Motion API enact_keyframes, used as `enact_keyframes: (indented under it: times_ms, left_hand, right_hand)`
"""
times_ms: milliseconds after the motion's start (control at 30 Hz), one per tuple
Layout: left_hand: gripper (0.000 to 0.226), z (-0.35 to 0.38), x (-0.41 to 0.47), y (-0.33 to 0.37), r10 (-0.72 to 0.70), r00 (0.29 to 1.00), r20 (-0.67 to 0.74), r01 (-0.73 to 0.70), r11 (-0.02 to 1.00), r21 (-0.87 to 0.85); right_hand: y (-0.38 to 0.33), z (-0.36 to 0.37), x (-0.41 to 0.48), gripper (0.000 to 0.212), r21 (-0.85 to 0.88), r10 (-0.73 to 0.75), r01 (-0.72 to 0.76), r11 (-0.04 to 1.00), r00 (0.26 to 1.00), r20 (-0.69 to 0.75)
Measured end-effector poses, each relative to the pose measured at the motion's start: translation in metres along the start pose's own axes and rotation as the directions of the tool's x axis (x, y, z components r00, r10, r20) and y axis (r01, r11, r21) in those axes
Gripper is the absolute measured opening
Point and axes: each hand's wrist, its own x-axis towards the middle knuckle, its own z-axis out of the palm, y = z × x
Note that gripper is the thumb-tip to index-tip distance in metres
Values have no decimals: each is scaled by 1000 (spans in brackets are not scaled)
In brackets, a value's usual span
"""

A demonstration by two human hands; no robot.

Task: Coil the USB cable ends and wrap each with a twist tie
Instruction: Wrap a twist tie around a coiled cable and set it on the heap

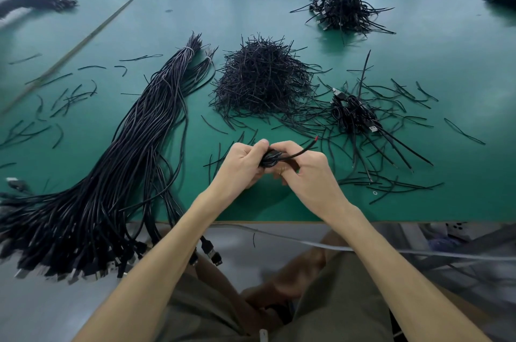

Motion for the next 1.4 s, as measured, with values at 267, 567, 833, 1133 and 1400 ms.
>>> enact_keyframes:
  times_ms: [267,567,833,1133,1400]
  left_hand:
    - [60,3,-1,-1,43,997,-69,-45,999,-27]
    - [72,6,-5,-7,173,975,-142,-149,975,165]
    - [94,4,-8,-9,214,966,-148,-172,951,256]
    - [80,6,-7,-11,243,952,-185,-187,943,274]
    - [50,4,-7,-17,255,957,-142,-215,945,246]
  right_hand:
    - [-4,-1,-2,33,-20,-3,3,1000,1000,-2]
    - [-4,1,-2,26,-2,-2,2,1000,1000,-13]
    - [-6,1,-2,29,-24,-4,4,1000,1000,17]
    - [-12,0,-3,35,-74,-19,23,997,998,52]
    - [-11,-1,-3,34,-70,-9,12,997,999,41]
